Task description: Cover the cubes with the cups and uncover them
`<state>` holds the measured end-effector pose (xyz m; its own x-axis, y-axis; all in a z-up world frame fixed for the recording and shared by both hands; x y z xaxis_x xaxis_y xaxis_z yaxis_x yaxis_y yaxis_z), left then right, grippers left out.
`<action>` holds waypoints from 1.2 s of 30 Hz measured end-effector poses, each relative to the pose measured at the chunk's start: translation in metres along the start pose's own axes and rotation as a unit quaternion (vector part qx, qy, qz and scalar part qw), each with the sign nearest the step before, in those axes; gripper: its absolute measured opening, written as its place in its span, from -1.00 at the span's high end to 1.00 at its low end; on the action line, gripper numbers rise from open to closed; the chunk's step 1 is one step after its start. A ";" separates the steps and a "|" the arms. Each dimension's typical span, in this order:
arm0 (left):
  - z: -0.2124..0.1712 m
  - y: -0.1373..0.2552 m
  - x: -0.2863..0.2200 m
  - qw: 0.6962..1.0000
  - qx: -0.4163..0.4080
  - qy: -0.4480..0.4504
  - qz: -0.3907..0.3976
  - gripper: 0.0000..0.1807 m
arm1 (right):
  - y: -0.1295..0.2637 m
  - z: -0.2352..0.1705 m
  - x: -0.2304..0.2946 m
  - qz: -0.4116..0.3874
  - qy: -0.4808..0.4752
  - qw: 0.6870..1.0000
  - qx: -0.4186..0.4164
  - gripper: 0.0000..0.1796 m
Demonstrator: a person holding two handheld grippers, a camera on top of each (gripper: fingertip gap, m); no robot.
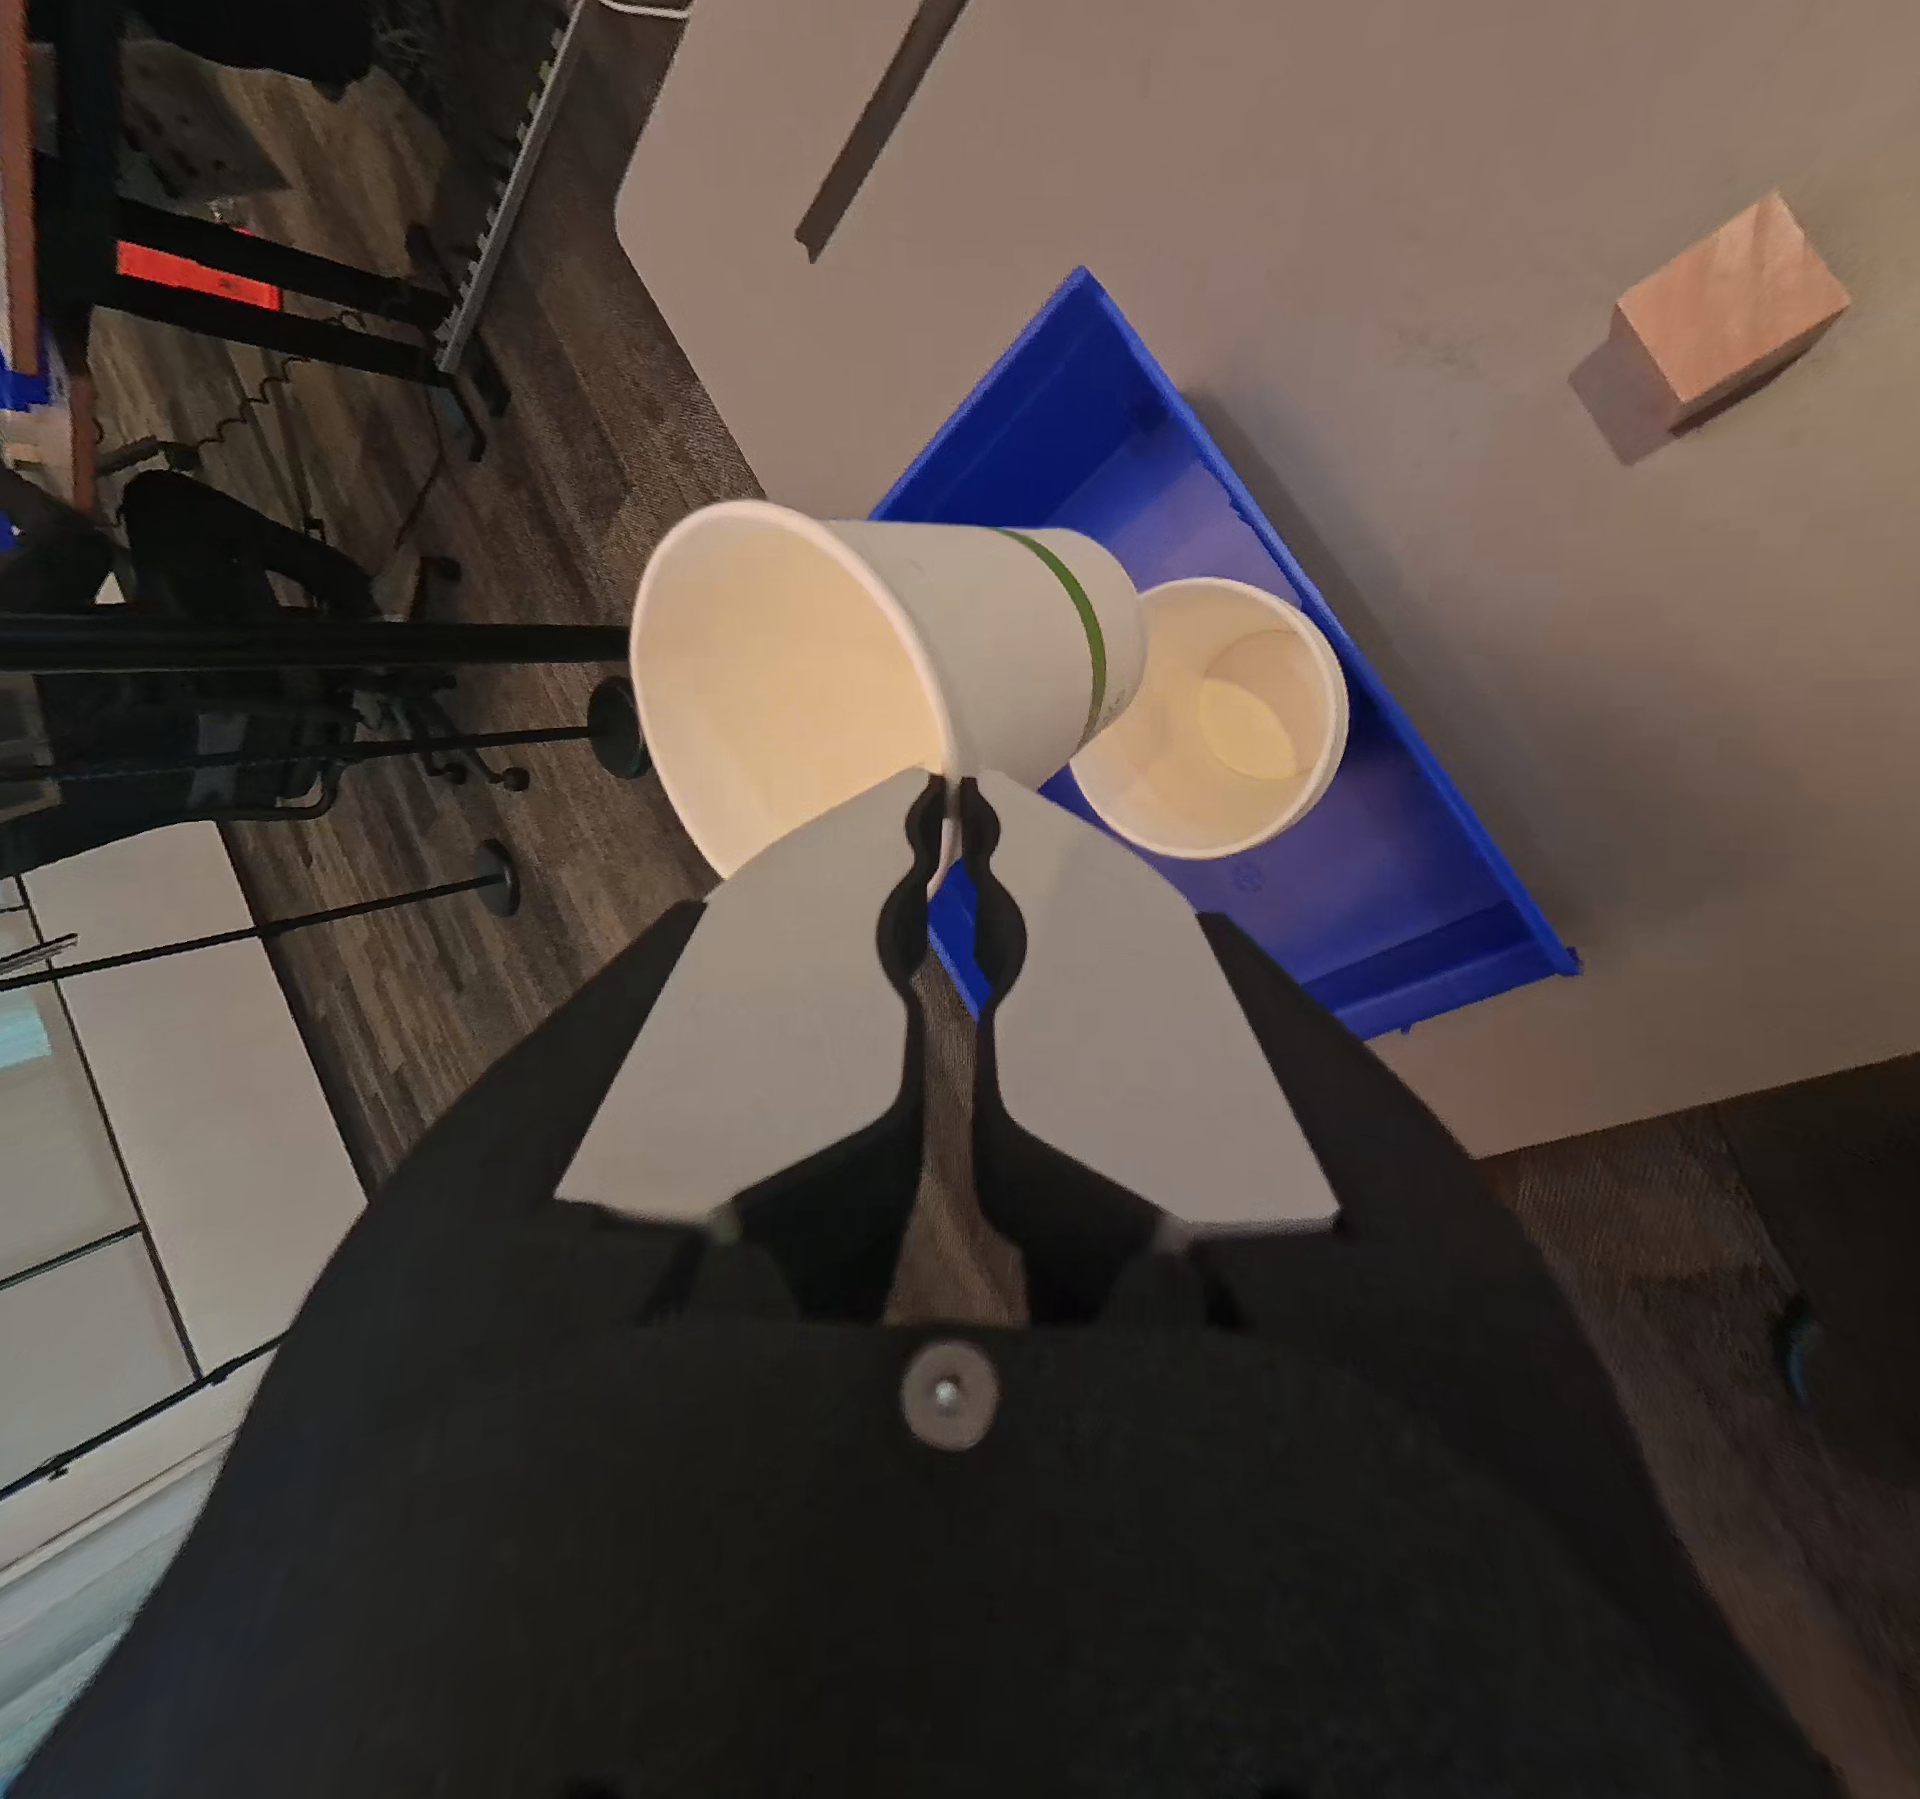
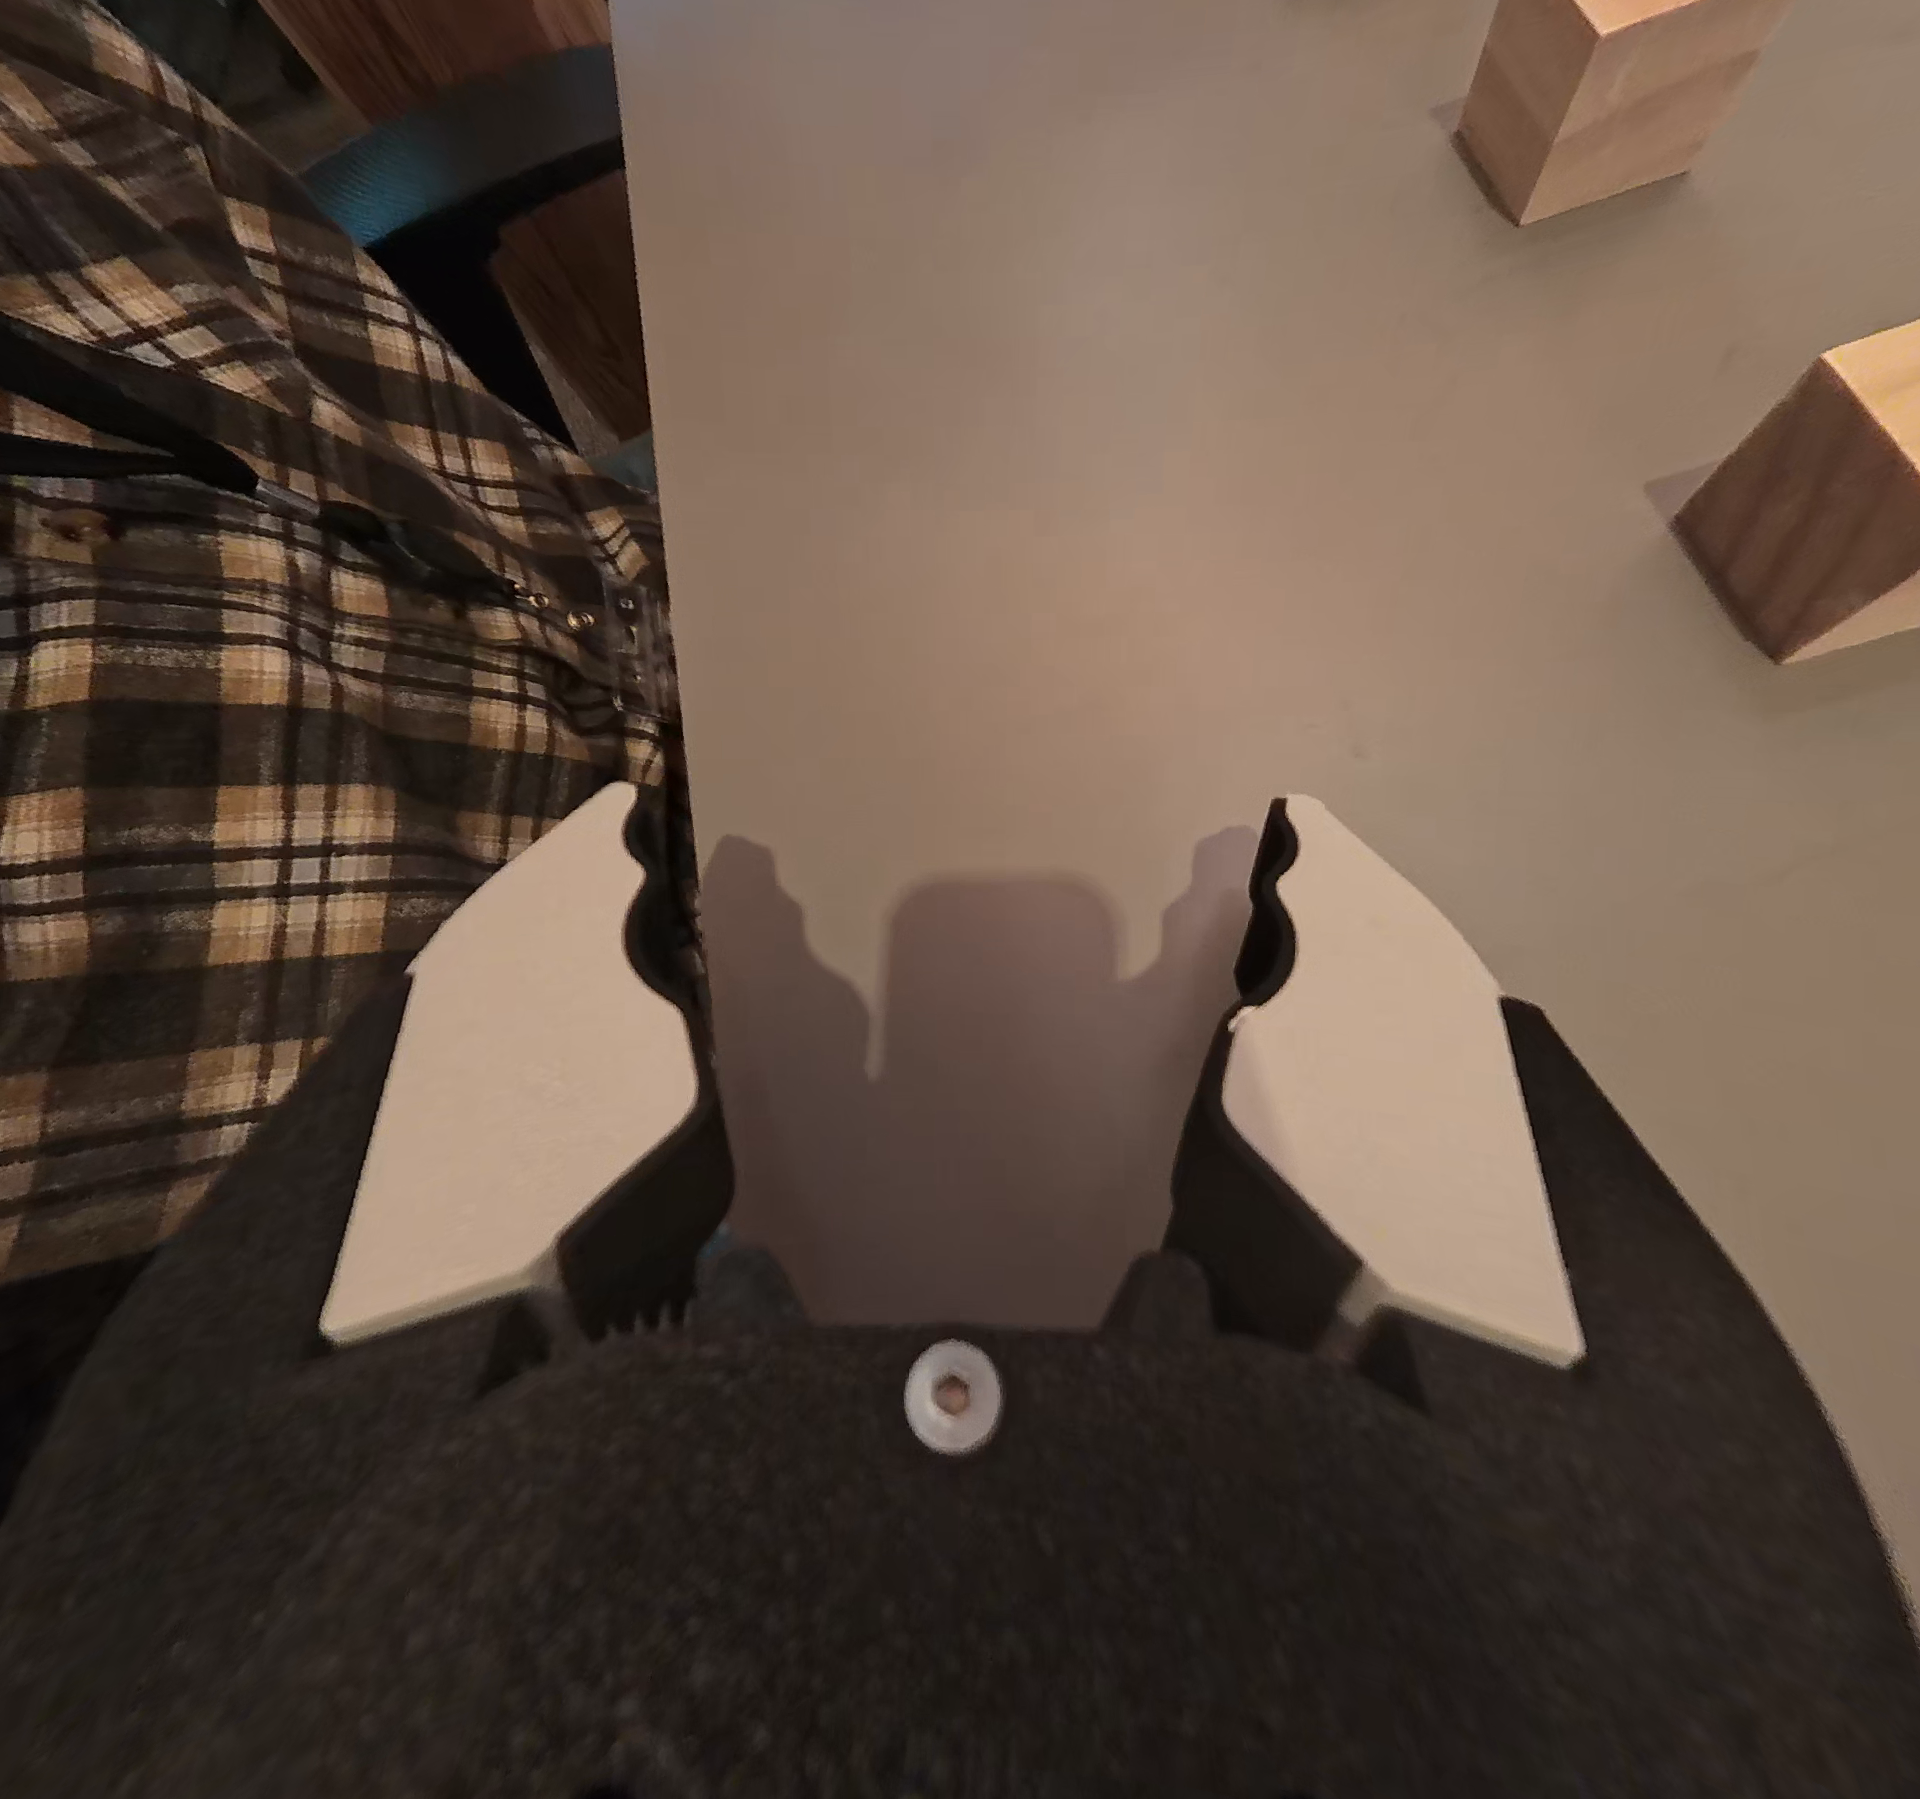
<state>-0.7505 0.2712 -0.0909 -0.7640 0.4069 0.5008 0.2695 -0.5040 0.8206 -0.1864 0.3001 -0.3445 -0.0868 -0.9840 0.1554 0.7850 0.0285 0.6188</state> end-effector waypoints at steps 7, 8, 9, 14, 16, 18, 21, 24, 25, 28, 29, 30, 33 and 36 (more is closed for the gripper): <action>0.025 0.015 -0.007 0.998 -0.067 0.005 -0.007 0.98 | 0.008 -0.002 0.000 -0.009 -0.012 0.999 -0.034 -0.20; 0.030 0.016 -0.010 0.997 -0.079 0.005 -0.012 0.97 | 0.010 -0.002 0.000 -0.011 -0.013 0.999 -0.038 -0.20; 0.035 0.016 -0.013 0.996 -0.091 0.006 -0.015 0.97 | 0.011 -0.002 0.000 -0.012 -0.014 0.999 -0.043 -0.20; 0.060 0.006 -0.034 0.986 -0.160 0.015 -0.054 0.98 | 0.016 0.000 0.001 -0.018 -0.018 0.998 -0.057 -0.20; 0.069 0.000 -0.044 0.981 -0.180 0.014 -0.067 0.98 | 0.017 0.002 0.002 -0.020 -0.018 0.998 -0.062 -0.20; 0.075 -0.007 -0.052 0.978 -0.192 0.012 -0.081 0.98 | 0.018 0.003 0.003 -0.020 -0.018 0.997 -0.066 -0.20; 0.082 -0.015 -0.062 0.972 -0.211 0.018 -0.104 0.98 | 0.018 0.004 0.003 -0.020 -0.022 0.997 -0.074 -0.20; 0.087 -0.020 -0.071 0.962 -0.239 0.026 -0.128 0.98 | 0.016 0.006 0.001 -0.020 -0.028 0.995 -0.093 -0.21; 0.088 -0.021 -0.074 0.958 -0.249 0.030 -0.137 0.98 | 0.015 0.007 0.000 -0.019 -0.031 0.994 -0.103 -0.21; 0.093 -0.026 -0.085 0.944 -0.281 0.043 -0.167 0.98 | 0.014 0.015 -0.006 -0.034 -0.037 0.987 -0.150 -0.24; 0.095 -0.027 -0.090 0.938 -0.294 0.048 -0.177 0.98 | 0.013 0.019 -0.009 -0.046 -0.040 0.983 -0.171 -0.27; 0.098 -0.029 -0.094 0.931 -0.307 0.052 -0.191 0.98 | 0.013 0.024 -0.012 -0.058 -0.043 0.978 -0.195 -0.28; 0.109 -0.033 -0.111 0.899 -0.356 0.071 -0.243 0.98 | 0.007 0.041 -0.024 -0.092 -0.042 0.959 -0.266 -0.34; 0.122 -0.036 -0.132 0.852 -0.415 0.089 -0.307 0.98 | -0.001 0.061 -0.038 -0.118 -0.047 0.936 -0.328 -0.38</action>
<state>-0.5877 0.3289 -0.1526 -0.7079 0.7035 -0.0623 -0.6638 -0.6326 0.3990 -0.2212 0.3485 -0.3045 -0.3338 -0.9289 0.1605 0.9425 -0.3313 0.0432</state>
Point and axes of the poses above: each gripper's, where its closed fingertips meet, y back along the fingers, z out of its top, x = y × z across the jaws, the point moved 9 cm from there along y, back along the fingers, and after that the axes turned 6 degrees about -z, right-handed, at the moved point
